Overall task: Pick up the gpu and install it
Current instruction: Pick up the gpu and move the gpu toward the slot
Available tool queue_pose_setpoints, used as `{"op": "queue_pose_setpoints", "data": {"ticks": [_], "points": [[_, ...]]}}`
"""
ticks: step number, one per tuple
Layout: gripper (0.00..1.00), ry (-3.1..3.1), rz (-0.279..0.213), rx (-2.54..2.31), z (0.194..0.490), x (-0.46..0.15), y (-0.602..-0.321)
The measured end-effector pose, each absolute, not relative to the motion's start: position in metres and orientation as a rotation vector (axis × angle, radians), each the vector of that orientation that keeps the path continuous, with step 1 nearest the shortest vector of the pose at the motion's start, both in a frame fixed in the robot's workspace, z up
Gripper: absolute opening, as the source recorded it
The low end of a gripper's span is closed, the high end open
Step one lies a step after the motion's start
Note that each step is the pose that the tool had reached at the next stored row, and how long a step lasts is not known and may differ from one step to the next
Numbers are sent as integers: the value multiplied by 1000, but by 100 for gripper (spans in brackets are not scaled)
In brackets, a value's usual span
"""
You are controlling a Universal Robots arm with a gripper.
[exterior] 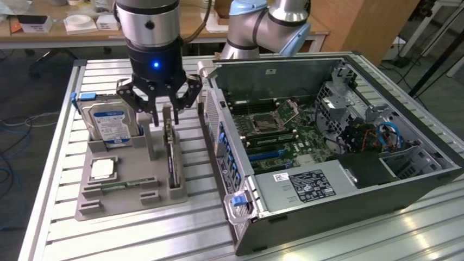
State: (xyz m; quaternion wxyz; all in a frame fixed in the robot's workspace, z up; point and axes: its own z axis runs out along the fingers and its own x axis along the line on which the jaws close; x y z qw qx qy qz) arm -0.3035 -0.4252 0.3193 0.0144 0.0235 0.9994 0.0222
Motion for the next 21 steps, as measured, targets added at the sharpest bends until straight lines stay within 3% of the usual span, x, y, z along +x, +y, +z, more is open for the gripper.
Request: {"op": "queue_pose_setpoints", "data": {"ticks": [21], "points": [[43,3111,69,70,281,-304,-429]]}}
